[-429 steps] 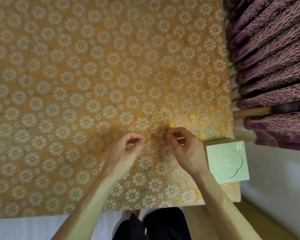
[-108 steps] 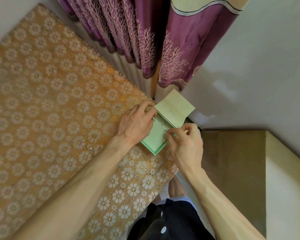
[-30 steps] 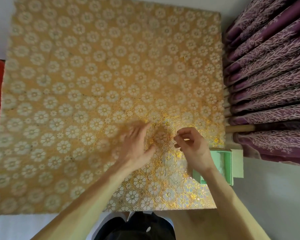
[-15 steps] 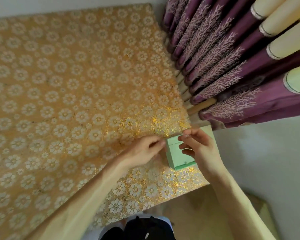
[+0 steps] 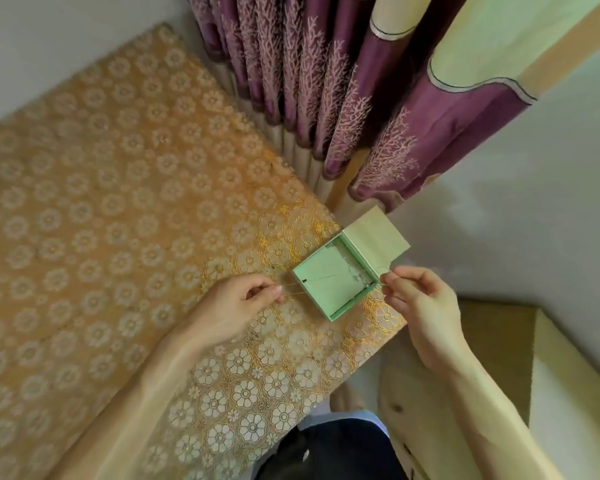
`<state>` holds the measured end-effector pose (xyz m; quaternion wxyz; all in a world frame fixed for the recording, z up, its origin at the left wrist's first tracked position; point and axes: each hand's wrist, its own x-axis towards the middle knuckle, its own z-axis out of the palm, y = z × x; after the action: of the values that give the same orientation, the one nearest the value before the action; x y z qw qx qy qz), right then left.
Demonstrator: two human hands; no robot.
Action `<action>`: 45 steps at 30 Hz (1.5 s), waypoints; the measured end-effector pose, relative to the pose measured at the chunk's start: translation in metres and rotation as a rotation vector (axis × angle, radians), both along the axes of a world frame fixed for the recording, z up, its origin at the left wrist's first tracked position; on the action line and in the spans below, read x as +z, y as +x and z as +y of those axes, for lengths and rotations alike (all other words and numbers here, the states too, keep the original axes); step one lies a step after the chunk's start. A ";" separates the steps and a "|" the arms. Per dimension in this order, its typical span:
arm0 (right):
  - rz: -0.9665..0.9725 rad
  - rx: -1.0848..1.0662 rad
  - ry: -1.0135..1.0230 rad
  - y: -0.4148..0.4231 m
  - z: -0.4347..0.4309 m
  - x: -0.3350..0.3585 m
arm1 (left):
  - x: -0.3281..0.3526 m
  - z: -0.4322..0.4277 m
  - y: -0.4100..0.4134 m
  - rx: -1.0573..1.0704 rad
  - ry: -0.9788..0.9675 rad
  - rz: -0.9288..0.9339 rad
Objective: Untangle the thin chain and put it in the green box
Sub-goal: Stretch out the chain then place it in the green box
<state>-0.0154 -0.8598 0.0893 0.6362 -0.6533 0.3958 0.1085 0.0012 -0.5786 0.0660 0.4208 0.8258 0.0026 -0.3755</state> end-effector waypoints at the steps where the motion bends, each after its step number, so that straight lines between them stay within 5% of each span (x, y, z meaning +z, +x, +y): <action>1: 0.004 -0.025 0.005 -0.003 -0.004 -0.001 | 0.001 -0.004 0.003 -0.016 0.010 0.000; 6: 0.001 -0.022 0.012 -0.021 -0.018 -0.008 | 0.004 -0.022 0.016 -0.042 0.027 -0.026; 13: 0.003 -0.030 -0.034 -0.038 -0.031 -0.014 | 0.004 -0.047 0.026 0.257 -0.188 0.106; 24: -0.013 -0.119 -0.054 -0.052 -0.047 -0.011 | 0.004 -0.064 0.038 -0.189 0.181 -0.147; 35: 0.000 -0.171 -0.059 -0.063 -0.055 -0.011 | -0.001 -0.097 0.054 -0.364 0.288 -0.186; 45: -0.102 0.082 -0.134 -0.069 -0.048 0.032 | -0.016 -0.081 0.046 -0.394 0.331 -0.241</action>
<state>-0.0842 -0.9077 0.1218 0.6054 -0.7146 0.3424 0.0744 0.0471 -0.6599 0.0503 0.1961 0.9066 -0.1469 -0.3435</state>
